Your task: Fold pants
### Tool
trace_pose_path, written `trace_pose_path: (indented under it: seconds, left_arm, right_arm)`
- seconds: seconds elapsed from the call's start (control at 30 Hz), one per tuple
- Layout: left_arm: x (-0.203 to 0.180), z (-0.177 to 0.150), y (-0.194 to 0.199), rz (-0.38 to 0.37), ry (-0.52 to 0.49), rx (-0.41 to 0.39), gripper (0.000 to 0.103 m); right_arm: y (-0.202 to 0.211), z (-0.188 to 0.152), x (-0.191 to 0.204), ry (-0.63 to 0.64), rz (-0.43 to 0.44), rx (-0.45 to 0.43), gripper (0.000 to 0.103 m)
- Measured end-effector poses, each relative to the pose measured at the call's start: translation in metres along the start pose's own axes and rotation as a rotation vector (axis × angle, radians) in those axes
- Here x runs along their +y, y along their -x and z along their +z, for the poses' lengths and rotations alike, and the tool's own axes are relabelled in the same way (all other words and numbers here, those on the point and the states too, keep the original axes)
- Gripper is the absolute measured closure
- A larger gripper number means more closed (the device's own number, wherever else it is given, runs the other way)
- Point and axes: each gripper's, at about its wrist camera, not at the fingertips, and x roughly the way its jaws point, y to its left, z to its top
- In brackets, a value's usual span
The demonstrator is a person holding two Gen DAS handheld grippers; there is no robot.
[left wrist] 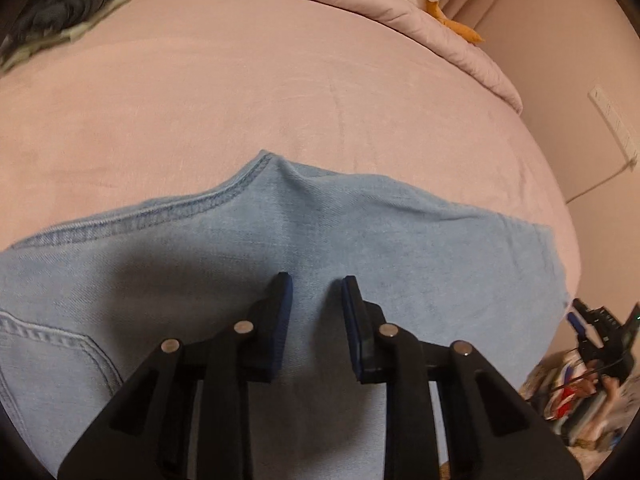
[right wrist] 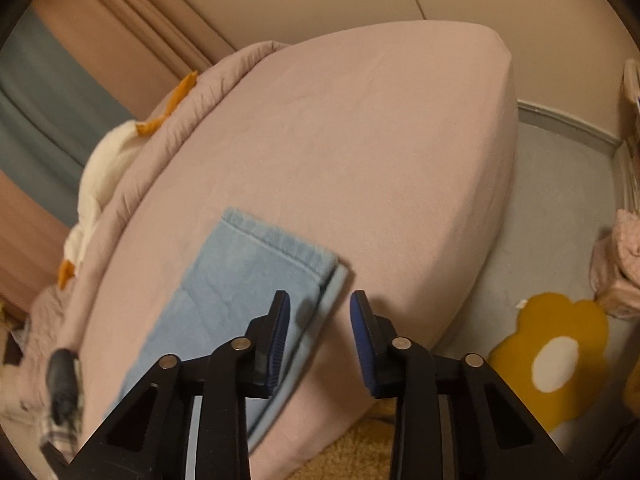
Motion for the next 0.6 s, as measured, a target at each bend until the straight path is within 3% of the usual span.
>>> trace_pose_path:
  seconds: [0.13,0.33,0.6]
  left_arm:
    - [0.012,-0.004,0.003,-0.033,0.051,0.004,0.089]
    - [0.008,-0.008,0.009,-0.024,0.038,-0.002,0.090]
    - [0.007,-0.010,0.008,-0.004,0.024,-0.011,0.090]
  right_arm:
    - [-0.008,0.010,0.006,-0.005,0.019,-0.003,0.071]
    - [-0.016,0.015,0.007,0.004,0.015,0.003,0.077]
    - [-0.023,0.016,-0.005,-0.027,-0.038,0.057,0.077]
